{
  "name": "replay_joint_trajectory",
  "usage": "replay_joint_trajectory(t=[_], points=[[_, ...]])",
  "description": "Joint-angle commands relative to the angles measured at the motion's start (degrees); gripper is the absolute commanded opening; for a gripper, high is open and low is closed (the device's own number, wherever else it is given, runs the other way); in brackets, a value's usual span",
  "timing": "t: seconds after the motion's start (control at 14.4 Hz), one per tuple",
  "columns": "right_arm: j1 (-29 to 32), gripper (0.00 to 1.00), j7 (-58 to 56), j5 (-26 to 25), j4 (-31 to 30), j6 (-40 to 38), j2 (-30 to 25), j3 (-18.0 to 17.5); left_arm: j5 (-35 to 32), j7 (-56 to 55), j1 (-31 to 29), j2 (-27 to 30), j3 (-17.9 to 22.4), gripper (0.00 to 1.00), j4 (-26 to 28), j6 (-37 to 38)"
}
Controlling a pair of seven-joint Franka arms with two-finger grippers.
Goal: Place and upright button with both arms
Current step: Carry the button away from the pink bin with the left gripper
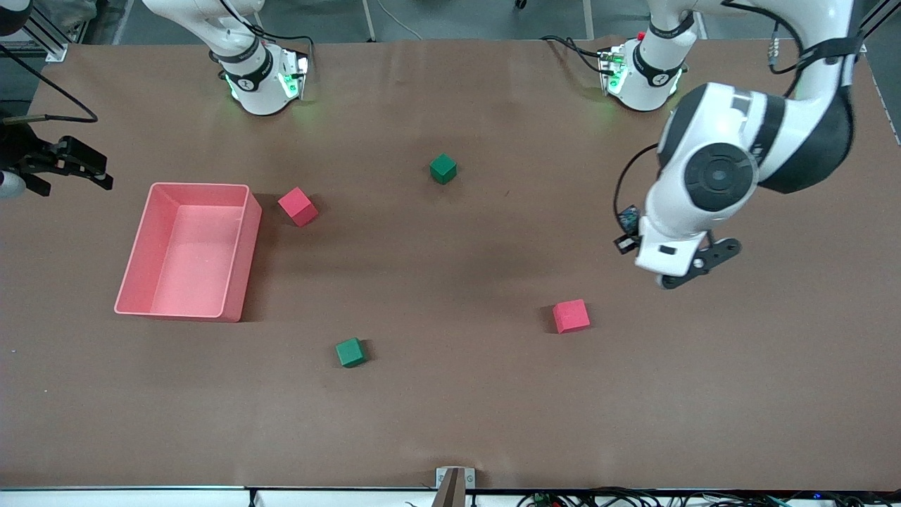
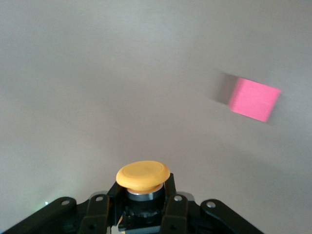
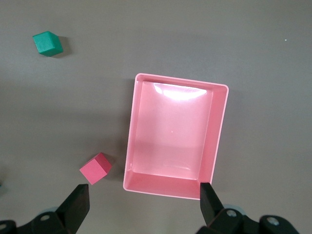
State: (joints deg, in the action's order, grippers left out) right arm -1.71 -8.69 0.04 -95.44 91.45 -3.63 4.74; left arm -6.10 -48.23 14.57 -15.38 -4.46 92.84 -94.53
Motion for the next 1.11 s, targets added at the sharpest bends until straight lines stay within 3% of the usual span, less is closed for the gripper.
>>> replay_joint_trajectory(t=[0.0,0.76,1.04], points=[[0.0,1.00,-0.6,0.8,0.0,-0.2,-0.5,0.2,0.6,1.6,-3.7,2.6,-0.5,0.00,3.1,-1.0],[-0.2,1.00,-0.6,0.9,-0.4,0.7,-0.4,0.2,-6.6,1.6,-11.0,5.5,0.1,0.00,17.5,-15.1],[0.0,1.00,-0.5,0.9,-0.5,0.5,-0.2,0.2,-13.7,-8.8,-12.5,4.8,-0.1,0.00,19.7,-17.5]])
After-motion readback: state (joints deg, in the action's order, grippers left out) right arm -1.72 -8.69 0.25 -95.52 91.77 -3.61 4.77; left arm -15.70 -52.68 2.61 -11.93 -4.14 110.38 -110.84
